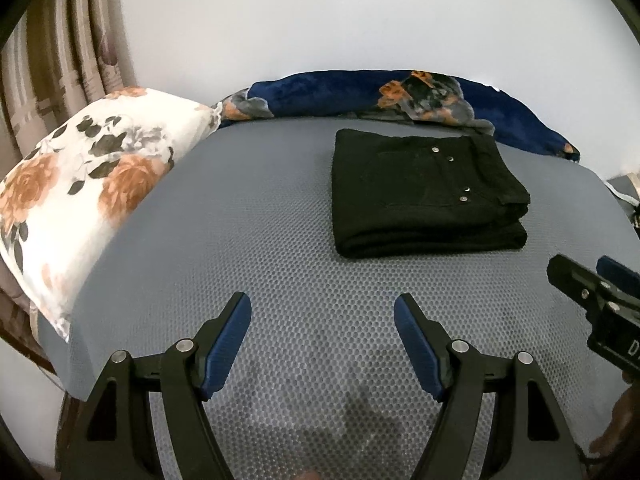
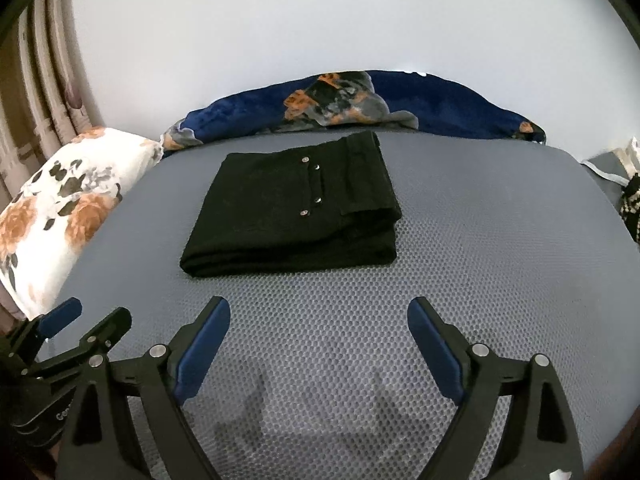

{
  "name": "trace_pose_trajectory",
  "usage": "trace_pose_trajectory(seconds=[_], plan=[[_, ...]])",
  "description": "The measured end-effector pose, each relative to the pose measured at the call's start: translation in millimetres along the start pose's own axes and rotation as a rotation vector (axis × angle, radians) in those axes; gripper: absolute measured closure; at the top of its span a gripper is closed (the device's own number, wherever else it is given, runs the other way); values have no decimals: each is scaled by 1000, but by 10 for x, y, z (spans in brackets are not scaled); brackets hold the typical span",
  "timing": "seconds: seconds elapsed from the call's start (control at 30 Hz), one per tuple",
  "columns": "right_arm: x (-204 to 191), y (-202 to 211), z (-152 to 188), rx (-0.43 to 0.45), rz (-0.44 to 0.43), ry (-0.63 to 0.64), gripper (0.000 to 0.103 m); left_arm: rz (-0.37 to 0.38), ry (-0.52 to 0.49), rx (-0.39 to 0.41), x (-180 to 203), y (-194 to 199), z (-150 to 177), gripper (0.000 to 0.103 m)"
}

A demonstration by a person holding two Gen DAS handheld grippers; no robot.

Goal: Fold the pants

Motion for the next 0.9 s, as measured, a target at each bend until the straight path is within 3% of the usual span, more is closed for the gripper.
trace_pose_trajectory(seconds=[0.9], plan=[[-57, -95, 50, -30, 47, 47, 11, -7, -2, -47, -2, -151, 46, 29]])
Point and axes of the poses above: each gripper's, at about its wrist camera, not at the fingertips, and y roughly against the way its jaws point, x to its right, z to its underside, the point moved 7 cm from there along -y, roughly the way its jaws point, and after that the axes turned 5 degrees about -x, right-handed, at the moved point
